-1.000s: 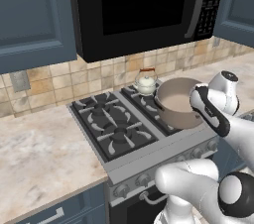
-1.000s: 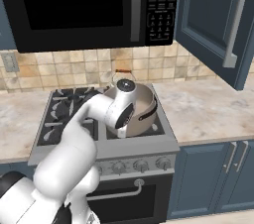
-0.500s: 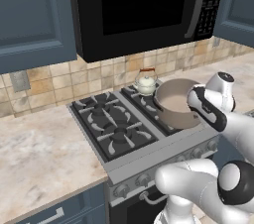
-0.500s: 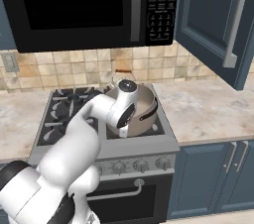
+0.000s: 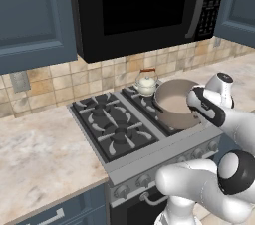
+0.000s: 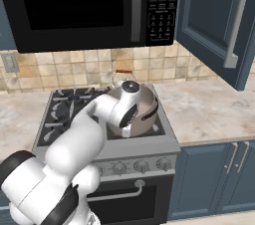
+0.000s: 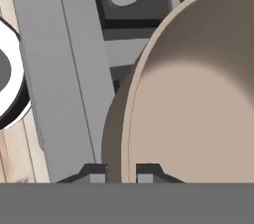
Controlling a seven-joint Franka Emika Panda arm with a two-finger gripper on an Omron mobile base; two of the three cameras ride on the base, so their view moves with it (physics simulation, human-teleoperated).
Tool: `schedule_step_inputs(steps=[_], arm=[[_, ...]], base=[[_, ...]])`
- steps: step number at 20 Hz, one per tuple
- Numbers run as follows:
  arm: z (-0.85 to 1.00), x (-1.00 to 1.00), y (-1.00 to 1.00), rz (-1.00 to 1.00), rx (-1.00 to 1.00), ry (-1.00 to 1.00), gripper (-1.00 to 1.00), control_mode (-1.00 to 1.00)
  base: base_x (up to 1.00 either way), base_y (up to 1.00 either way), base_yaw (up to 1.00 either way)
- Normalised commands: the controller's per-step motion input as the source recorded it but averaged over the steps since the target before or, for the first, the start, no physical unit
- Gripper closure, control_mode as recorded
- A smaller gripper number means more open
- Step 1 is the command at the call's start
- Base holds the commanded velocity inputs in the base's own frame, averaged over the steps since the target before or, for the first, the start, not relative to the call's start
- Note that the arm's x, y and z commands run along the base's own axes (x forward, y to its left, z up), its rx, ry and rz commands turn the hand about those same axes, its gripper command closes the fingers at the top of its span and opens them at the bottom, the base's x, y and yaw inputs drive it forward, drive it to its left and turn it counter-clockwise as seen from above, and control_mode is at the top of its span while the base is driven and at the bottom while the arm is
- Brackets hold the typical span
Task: Pick the kettle from the cabinet and place it on a stove burner. Then pick the pot from the counter and place it on another stove burner. Finally, turn both burners on.
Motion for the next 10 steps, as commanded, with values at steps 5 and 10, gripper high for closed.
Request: schedule_step_inputs(steps=[5, 10], arm=[[-0.08, 0.14, -0.04, 0.00, 0.00, 0.00, 1.00, -1.00], [-0.10, 0.00, 0.00, 0.00, 0.00, 0.00, 1.00, -1.00]], base=[[0.00, 0.00, 0.00], [0.00, 0.00, 0.00]])
